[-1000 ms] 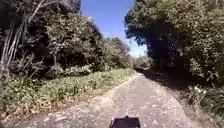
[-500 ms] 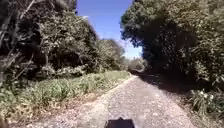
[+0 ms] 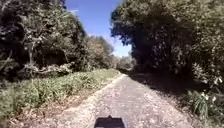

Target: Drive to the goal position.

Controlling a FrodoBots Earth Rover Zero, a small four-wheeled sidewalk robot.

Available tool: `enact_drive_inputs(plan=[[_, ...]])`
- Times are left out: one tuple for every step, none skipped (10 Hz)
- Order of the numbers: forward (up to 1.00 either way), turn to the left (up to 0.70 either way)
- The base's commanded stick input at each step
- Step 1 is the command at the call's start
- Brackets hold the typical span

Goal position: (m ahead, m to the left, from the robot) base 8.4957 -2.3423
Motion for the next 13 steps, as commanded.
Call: enact_drive_inputs(plan=[[0.50,-0.18],[0.50,-0.02],[0.50,0.00],[0.50,-0.04],[0.50,-0.22],[0.50,-0.15],[0.50,0.00],[0.50,0.00],[0.50,0.00],[0.50,0.00],[0.50,0.00],[0.50,0.00],[0.50,0.00]])
